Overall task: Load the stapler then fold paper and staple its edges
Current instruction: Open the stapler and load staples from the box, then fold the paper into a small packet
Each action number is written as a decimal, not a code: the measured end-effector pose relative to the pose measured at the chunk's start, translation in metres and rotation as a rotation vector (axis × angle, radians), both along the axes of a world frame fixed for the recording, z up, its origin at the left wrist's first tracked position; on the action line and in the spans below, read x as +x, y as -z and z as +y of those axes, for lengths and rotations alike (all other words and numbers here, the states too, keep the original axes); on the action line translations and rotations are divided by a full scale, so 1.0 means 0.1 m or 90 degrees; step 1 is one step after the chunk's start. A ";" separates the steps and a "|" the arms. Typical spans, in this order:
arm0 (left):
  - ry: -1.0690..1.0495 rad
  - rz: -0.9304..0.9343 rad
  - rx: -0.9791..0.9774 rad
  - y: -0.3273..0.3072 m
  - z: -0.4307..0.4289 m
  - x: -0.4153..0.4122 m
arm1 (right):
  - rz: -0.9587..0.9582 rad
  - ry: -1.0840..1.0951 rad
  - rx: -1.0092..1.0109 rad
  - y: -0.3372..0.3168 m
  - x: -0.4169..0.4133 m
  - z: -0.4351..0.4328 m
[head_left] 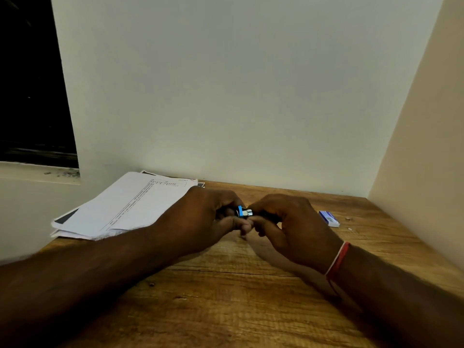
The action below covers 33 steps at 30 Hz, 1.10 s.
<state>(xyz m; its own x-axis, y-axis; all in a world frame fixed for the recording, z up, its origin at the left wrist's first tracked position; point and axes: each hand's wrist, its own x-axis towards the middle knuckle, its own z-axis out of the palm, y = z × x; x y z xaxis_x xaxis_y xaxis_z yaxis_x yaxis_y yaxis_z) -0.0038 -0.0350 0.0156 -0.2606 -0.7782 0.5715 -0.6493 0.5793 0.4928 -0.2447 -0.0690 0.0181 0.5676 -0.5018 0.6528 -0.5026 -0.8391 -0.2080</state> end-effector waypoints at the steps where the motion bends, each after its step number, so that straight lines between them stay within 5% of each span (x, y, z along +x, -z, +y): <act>1: -0.005 -0.004 0.002 -0.04 0.01 0.01 | -0.003 0.004 0.001 -0.02 -0.01 0.00; 7: -0.246 -0.123 0.044 -0.34 -0.17 0.37 | 0.090 0.115 -0.012 -0.09 -0.14 -0.11; 12: -0.507 -0.283 0.265 -0.31 -0.45 0.97 | 0.184 0.142 -0.002 -0.10 -0.19 -0.18; 20: -0.438 -0.328 0.353 -0.31 -0.38 0.93 | 0.169 0.126 0.065 0.00 -0.12 -0.18; 33: -0.442 -0.076 0.309 -0.14 -0.71 1.21 | 0.088 0.106 0.074 0.03 -0.19 -0.20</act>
<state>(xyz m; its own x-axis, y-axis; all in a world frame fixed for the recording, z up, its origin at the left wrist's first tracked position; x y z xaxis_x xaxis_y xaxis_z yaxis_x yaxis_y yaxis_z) 0.1171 -0.1064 0.0295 0.3288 -0.9350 0.1326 -0.8423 -0.2269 0.4890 -0.2637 -0.0890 0.0148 0.5510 -0.6628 0.5070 -0.6619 -0.7171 -0.2182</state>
